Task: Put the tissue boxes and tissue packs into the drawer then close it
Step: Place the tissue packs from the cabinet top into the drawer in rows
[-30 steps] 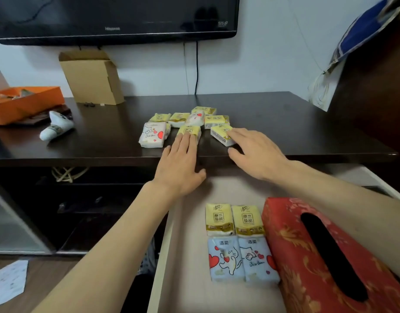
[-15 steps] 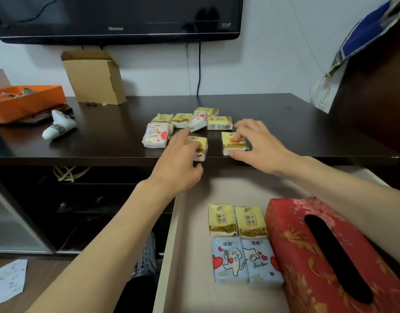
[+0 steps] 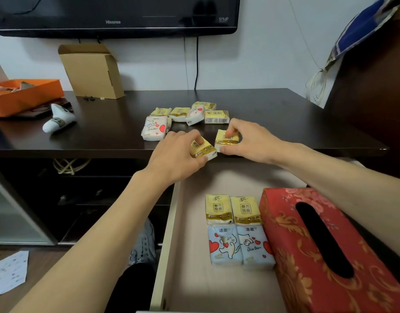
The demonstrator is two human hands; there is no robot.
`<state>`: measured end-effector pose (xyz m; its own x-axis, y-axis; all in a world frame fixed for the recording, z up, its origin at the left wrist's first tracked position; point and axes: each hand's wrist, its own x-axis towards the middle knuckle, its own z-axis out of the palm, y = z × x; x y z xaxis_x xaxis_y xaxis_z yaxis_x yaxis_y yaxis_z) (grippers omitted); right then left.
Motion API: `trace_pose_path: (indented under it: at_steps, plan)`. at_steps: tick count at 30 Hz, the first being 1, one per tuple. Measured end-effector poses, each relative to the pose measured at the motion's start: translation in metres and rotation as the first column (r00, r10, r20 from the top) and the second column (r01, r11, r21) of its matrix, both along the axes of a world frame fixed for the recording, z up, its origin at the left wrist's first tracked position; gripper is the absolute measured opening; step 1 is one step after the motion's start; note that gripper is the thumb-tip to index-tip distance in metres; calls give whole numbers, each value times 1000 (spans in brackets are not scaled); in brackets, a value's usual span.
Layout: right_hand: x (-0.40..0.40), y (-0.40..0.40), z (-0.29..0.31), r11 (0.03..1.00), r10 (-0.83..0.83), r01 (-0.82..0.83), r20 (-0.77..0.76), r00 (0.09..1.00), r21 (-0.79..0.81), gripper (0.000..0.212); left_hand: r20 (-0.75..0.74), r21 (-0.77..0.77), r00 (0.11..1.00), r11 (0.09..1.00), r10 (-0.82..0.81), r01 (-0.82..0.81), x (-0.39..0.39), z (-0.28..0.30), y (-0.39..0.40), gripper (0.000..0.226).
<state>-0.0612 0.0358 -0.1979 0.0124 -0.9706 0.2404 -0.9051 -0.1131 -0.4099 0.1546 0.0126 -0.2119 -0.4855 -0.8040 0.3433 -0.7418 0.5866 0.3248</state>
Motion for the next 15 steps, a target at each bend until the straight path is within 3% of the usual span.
trace_pose_path:
  at_steps: [4, 7, 9, 13, 15]
  plan:
    - [14, 31, 9, 1000, -3, 3, 7, 1000, -1, 44, -195, 171, 979, 981, -59, 93, 10, 7, 31, 57]
    - [19, 83, 10, 993, 62, -69, 76, 995, 94, 48, -264, 422, 953, 871, -148, 252, 22, 16, 63, 69]
    - [16, 119, 5, 973, 102, -113, 64, 993, 201, 50, -180, 487, 951, 818, -251, 307, 26, 18, 87, 67]
    - [9, 165, -5, 894, 234, -231, 38, 971, 385, 57, 97, 519, 910, 801, -404, 300, 26, 11, 128, 59]
    - [6, 174, -9, 846, 285, -279, 57, 957, 455, 58, 139, 579, 883, 761, -448, 294, 29, 8, 136, 55]
